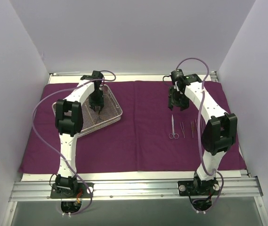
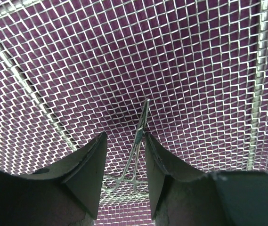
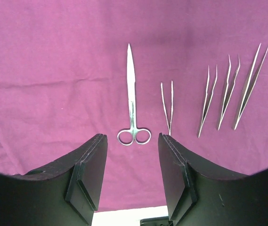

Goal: Open and lay out the surgical kit
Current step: Place the medical item in the surgical kit, then pick up the medical item from the container, then place the medical item in the surgical kit.

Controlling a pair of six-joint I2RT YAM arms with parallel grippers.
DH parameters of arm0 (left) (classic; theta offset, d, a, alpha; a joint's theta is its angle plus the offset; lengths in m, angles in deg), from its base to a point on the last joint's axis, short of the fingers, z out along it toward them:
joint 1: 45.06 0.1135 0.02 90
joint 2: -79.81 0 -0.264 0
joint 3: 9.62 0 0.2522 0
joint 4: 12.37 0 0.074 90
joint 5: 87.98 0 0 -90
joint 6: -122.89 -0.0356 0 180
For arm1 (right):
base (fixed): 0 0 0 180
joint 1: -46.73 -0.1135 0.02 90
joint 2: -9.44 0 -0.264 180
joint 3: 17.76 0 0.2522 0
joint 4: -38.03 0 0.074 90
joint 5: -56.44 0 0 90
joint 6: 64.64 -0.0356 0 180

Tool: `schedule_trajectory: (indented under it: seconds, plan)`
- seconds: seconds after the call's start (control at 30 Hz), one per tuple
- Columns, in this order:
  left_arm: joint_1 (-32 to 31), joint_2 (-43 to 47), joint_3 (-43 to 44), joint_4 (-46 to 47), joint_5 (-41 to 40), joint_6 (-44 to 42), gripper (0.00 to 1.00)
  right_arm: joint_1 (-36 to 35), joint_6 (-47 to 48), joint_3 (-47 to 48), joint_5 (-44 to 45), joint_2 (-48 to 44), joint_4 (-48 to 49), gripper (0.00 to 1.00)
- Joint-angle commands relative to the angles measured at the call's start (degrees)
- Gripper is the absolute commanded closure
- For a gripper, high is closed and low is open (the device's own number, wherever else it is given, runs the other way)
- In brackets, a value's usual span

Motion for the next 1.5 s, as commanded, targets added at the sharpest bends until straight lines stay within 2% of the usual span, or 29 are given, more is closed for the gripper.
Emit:
schedule_trajectory:
  seconds: [0.0,0.17,0.33,0.4,0.6,0.73,0.8,0.9,0.93,0.97,1.03,1.07,1.23,1.33,1.37,1.47]
  plan:
    - [0.09,-0.41,1.95,0.04,-0.54,-1.16,0.54,0.39,0.62,-0.50,0.87,-2.62,-3.19,0.53]
    - [0.18,-2.87,2.56,-1.88,-1.85,-1.68,0.54,0.56,0.88,-1.03,0.69,-3.32,-3.19,0.53]
    - [0.71,-2.89,2.04,-1.81,-0.98,-1.68,0.93,0.56,1.41,0.11,0.69,-3.41,-3.54,0.53]
    - [0.80,-1.57,1.16,-0.66,-0.54,-1.95,0.97,0.56,2.11,1.95,-0.26,-2.80,-3.54,0.53]
    - [1.50,4.58,6.41,-4.61,-1.33,-2.74,0.98,0.56,5.54,10.29,-6.76,1.33,-1.96,0.52]
    - [1.41,13.61,6.17,-4.88,1.73,-2.83,0.98,0.48,7.04,13.99,-14.75,2.92,0.49,0.54]
    - [1.59,17.14,4.15,-2.87,5.51,-2.39,0.98,0.30,6.69,14.00,-23.44,2.74,4.26,0.55]
    - [1.59,23.83,-1.38,2.49,17.62,0.23,0.98,-1.10,4.41,10.33,-36.89,1.16,13.39,0.57]
    - [1.59,26.45,-4.27,4.33,21.31,1.12,0.98,-1.54,3.01,6.31,-41.10,0.46,20.82,0.57]
    - [1.59,27.70,-5.77,7.66,28.31,2.17,0.98,-1.98,-0.92,4.18,-48.63,-0.85,24.72,0.57]
    - [1.41,31.81,-9.37,12.24,34.59,5.95,0.98,-3.74,-5.60,-0.57,-55.18,-2.26,34.29,0.56]
    - [1.33,33.15,-12.61,16.18,39.06,6.92,0.98,-4.35,-7.19,-3.63,-56.77,-3.57,40.86,0.55]
    - [0.01,39.47,-20.37,26.30,50.16,12.02,0.98,-5.24,-16.68,-11.56,-65.83,-6.92,60.56,0.47]
    - [-1.57,42.20,-26.69,36.05,55.88,17.20,0.98,-5.93,-22.12,-13.85,-69.34,-7.45,68.23,0.46]
    - [-2.01,42.82,-28.27,41.91,57.02,18.87,0.98,-6.11,-23.19,-14.29,-69.97,-7.80,69.66,0.45]
    - [-2.37,44.49,-32.15,49.58,59.23,23.80,0.98,-6.82,-25.48,-16.14,-70.50,-8.68,73.09,0.46]
